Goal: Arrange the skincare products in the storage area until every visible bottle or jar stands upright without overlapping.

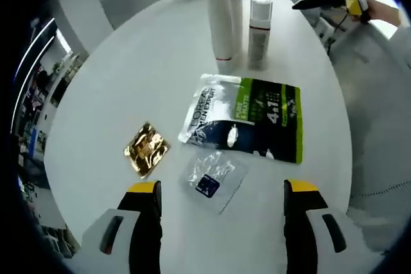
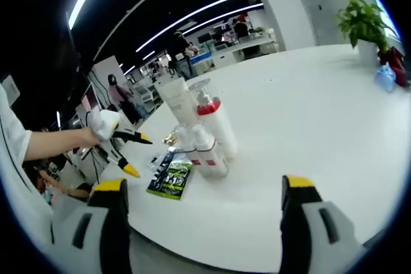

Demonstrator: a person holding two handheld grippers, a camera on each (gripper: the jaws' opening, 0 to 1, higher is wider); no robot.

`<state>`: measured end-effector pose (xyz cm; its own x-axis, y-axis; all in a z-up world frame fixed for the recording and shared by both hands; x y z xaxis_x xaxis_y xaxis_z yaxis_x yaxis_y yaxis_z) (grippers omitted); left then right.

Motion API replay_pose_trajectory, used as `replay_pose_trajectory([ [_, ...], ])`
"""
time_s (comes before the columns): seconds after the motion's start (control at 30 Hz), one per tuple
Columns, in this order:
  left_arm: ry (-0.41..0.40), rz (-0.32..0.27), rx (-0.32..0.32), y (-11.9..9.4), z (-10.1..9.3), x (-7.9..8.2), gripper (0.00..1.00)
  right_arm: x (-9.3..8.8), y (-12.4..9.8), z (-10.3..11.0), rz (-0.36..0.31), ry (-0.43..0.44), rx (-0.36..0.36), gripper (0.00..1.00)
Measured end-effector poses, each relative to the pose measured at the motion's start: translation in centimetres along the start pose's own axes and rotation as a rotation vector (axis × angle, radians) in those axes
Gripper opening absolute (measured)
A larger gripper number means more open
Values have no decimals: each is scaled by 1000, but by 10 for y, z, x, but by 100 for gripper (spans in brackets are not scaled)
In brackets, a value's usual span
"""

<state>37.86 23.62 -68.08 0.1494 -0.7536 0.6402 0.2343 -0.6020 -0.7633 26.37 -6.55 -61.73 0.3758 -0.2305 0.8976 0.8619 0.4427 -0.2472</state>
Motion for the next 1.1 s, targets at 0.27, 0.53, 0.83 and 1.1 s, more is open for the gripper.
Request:
replay_pose_trajectory([
  [0.27, 90, 75, -126, 12, 5, -6, 68, -1, 0, -1, 4, 7, -12, 100],
  [0.53, 128, 94, -202, 25, 12, -2, 60, -2, 1, -1, 12, 10, -17, 100],
  [0.83, 208, 134, -268, 29, 14, 1, 50, -3, 1, -2, 13, 18, -24, 100],
  [1.1, 250, 146, -271, 30, 15, 1, 44, -4, 2, -3, 14, 21, -25, 100],
])
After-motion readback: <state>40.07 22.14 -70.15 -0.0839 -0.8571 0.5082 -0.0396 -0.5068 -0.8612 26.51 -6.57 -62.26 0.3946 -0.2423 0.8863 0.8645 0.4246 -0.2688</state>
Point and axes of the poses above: the point that each gripper's makers call its tool centre point, and the gripper's own axes: y roughly forward along the fingers, z roughly to its left, x roughly out of its top, the point moved 5 cm from there along -y, roughly backward along the fingers, and after that the axes turned 13 degrees about -z, right-handed, at the moved point
